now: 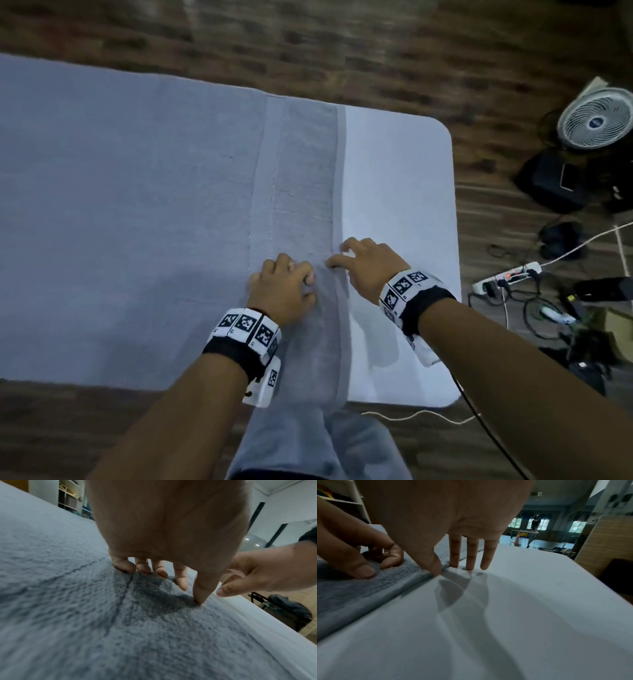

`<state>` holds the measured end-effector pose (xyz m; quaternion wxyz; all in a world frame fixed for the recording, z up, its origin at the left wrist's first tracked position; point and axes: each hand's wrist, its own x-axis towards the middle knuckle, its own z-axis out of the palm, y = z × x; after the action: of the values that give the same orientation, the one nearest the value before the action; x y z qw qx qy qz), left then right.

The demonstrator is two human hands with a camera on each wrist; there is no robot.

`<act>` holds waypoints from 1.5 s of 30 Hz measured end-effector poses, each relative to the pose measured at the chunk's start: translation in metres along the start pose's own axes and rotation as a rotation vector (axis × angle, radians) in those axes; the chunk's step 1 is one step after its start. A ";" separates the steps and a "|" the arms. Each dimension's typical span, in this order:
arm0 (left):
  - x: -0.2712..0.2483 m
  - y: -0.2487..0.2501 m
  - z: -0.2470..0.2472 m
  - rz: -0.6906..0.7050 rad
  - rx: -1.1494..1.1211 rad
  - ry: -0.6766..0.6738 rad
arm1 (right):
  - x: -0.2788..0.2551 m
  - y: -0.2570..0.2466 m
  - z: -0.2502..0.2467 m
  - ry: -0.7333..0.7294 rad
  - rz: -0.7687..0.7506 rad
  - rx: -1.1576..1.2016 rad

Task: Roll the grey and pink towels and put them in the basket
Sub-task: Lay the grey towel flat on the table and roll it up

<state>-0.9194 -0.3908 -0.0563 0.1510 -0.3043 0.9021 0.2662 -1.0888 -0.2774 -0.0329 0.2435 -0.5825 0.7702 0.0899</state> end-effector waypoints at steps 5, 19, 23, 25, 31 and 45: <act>0.008 0.012 0.000 -0.122 -0.006 -0.027 | 0.012 0.014 -0.001 0.044 -0.077 0.045; 0.014 0.073 0.002 -0.573 -0.033 0.058 | 0.040 0.056 -0.011 0.126 -0.544 -0.168; 0.005 0.108 0.013 -0.680 0.002 0.147 | 0.044 0.060 -0.020 0.138 -0.633 -0.286; -0.004 0.120 0.024 -0.691 -0.060 0.167 | 0.047 0.056 -0.024 0.139 -0.672 -0.298; -0.023 0.129 0.043 -0.667 -0.072 0.306 | 0.054 0.051 -0.028 0.134 -0.744 -0.355; -0.092 0.122 0.076 -0.796 -0.370 0.642 | 0.090 0.023 -0.057 -0.118 -0.817 -0.343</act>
<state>-0.9172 -0.2227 -0.0308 -0.0989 -0.7100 0.6559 0.2364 -1.1441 -0.3717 -0.0301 0.2025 -0.8648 0.4357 0.1460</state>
